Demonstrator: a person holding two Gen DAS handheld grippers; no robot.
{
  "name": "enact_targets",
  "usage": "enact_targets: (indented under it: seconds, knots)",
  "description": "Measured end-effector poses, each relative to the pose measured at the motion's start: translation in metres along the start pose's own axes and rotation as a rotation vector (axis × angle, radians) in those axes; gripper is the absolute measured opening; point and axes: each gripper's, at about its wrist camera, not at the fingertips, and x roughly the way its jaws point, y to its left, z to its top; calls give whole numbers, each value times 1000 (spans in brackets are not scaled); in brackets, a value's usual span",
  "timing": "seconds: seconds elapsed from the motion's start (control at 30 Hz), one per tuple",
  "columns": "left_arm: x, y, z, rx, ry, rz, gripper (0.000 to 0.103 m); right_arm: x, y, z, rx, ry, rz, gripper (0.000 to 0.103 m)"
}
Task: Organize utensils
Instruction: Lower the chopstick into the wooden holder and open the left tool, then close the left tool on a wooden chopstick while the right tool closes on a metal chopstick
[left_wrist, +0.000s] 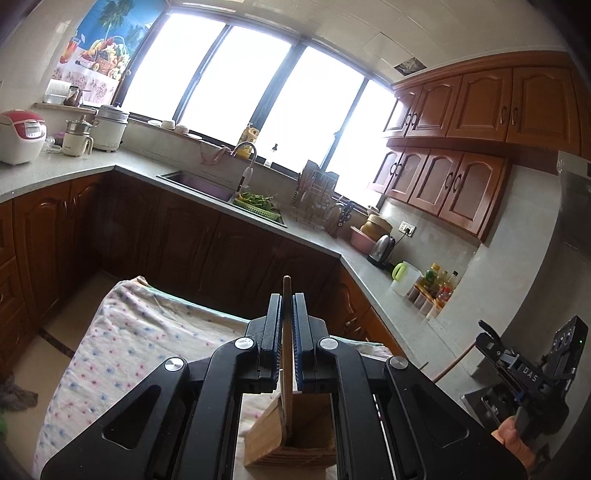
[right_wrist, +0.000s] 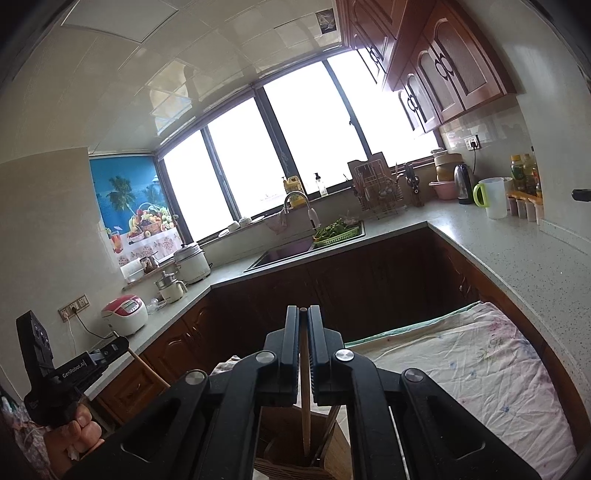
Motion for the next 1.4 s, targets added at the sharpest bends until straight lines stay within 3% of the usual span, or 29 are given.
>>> enact_targets:
  seconds: [0.17, 0.37, 0.77, 0.83, 0.87, 0.9, 0.97, 1.0, 1.03, 1.07, 1.1, 1.13, 1.2, 1.23, 1.4]
  knots:
    - [24, 7, -29, -23, 64, 4, 4, 19, -5, -25, 8, 56, -14, 4]
    - [38, 1, -53, 17, 114, -8, 5, 38, -11, -51, 28, 128, -22, 4]
    - [47, -8, -52, 43, 162, 1, 5, 38, -21, -48, 63, 156, -24, 5]
    - [47, -8, -51, 43, 175, 3, 5, 38, -21, -48, 66, 160, -20, 9]
    - [47, -8, -50, 40, 182, 8, 7, 39, -21, -48, 72, 165, -17, 10]
    - [45, -7, -50, 37, 189, 18, 16, 38, -22, -47, 80, 167, -12, 12]
    - [40, -3, -51, 18, 187, 30, 37, 34, -24, -47, 100, 165, -3, 32]
    - [35, -1, -51, 5, 186, 38, 54, 31, -26, -47, 110, 157, 4, 56]
    - [30, 2, -52, -6, 180, 39, 65, 26, -27, -46, 120, 144, 13, 71]
    - [25, 3, -52, -12, 174, 43, 68, 20, -28, -46, 129, 126, 21, 72]
    - [20, 5, -54, -14, 175, 55, 77, 13, -29, -46, 131, 110, 26, 73]
    - [16, 6, -55, -17, 181, 74, 89, 8, -29, -46, 129, 104, 25, 81]
    - [5, 10, -58, -25, 183, 91, 92, -1, -30, -47, 129, 105, 13, 99]
    - [0, 11, -61, -27, 182, 88, 92, -6, -32, -48, 135, 107, 9, 102]
    - [-24, 14, -76, -24, 212, 109, 93, -33, -39, -62, 161, 113, 3, 102]
